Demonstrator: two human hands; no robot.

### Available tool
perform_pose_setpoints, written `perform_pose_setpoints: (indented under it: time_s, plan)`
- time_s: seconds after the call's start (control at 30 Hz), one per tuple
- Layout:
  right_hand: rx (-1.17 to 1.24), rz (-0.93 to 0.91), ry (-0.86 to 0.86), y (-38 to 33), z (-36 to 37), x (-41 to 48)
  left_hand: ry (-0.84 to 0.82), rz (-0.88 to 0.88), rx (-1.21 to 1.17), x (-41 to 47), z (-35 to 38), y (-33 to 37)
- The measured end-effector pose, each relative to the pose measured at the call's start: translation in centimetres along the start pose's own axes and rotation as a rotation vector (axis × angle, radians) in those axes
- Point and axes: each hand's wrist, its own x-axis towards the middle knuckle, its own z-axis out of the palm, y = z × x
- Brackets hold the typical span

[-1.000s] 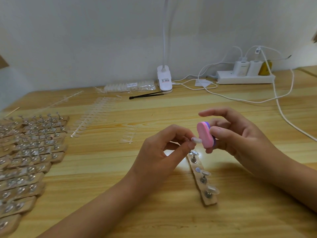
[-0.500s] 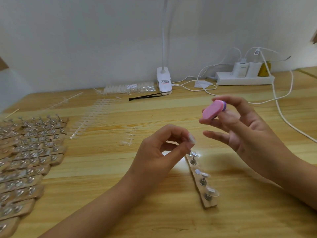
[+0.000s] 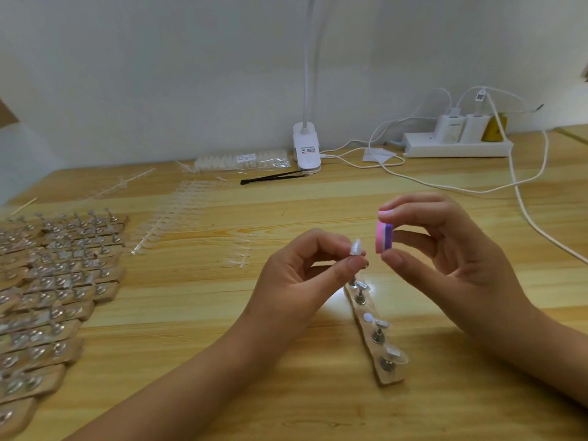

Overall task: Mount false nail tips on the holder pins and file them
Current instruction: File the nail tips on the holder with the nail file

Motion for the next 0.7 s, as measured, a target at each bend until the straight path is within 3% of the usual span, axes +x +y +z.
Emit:
perform_pose_setpoints:
  time_s: [0.13,0.23,0.7]
  plan:
    - [-0.081,-0.132,-0.053,-0.24,0.35,-0.54,-0.048,0.06,0.094,-0.13,-0.05,-0.41]
    - [-0.167,-0.108,-0.025,-0.09,-0.1,-0.3,-0.04,0.072,0.148,-0.08,-0.08,-0.52]
    - [-0.151,-0.114,-0.045,0.26,-0.18,-0.48,-0.022,0.118,0.268,0.02,-0.26,-0.11]
